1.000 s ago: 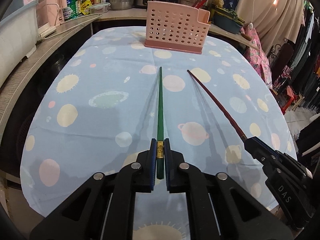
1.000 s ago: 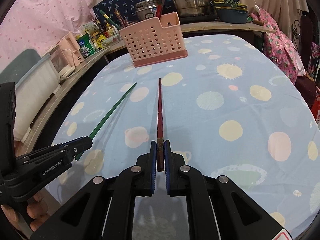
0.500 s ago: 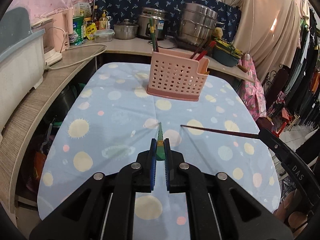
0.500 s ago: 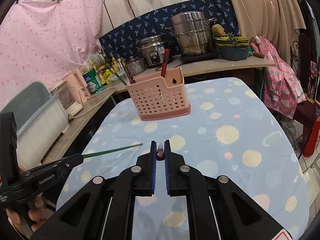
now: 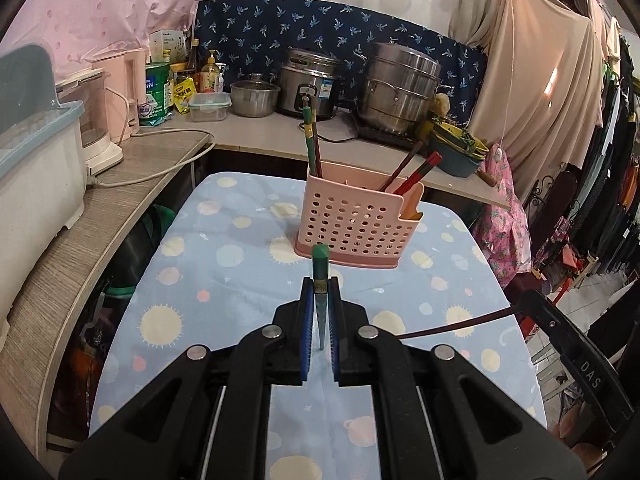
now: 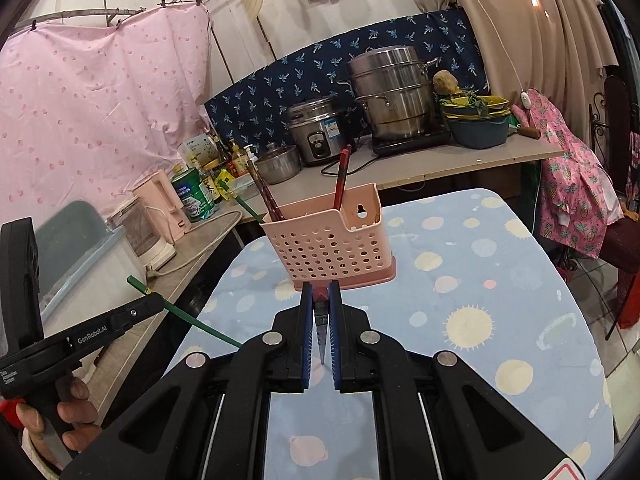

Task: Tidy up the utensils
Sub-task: 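Lift both held chopsticks upright and carry them above the pink holder, then lower both chopsticks into the pink holder and open both tools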

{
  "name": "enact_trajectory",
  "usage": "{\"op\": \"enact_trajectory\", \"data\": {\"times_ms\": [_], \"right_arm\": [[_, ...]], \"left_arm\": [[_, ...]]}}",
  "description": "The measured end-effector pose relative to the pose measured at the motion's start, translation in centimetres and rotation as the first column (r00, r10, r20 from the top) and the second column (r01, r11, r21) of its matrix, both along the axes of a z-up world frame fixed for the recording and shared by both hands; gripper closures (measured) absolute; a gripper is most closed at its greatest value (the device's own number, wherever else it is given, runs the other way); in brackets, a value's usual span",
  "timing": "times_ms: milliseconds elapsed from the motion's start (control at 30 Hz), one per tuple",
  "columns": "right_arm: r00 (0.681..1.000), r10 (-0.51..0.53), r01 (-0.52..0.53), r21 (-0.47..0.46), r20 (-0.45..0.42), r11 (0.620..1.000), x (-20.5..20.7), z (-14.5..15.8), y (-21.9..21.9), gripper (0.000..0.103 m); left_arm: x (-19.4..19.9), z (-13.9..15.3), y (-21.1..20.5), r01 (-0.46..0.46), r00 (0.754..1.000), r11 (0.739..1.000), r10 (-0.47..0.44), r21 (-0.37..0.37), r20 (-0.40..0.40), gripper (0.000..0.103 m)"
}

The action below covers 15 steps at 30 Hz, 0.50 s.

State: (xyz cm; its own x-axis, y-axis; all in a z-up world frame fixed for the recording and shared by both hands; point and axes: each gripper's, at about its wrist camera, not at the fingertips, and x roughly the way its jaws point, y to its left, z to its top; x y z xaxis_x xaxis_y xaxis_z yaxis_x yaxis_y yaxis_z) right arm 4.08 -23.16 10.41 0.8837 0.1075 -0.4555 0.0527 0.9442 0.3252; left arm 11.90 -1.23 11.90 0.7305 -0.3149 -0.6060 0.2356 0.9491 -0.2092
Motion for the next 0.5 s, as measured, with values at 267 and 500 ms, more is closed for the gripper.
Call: {"op": "enact_trajectory", "data": {"times_ms": [267,500], "right_arm": [[1.0,-0.004,0.003,0.03,0.03,1.0,1.7,1.5,-1.0,0.096],[0.998,-0.003,-0.001,0.075,0.059,0.997,3.3,3.0,-2.2,0.096]], "left_arm": [[1.9,1.4,-0.4,0.0,1.0,1.0,0.0,0.005,0.025,0.096],[3.4,3.2,-1.2,0.016,0.999,1.0,-0.015,-0.009,0.052,0.096]]}}
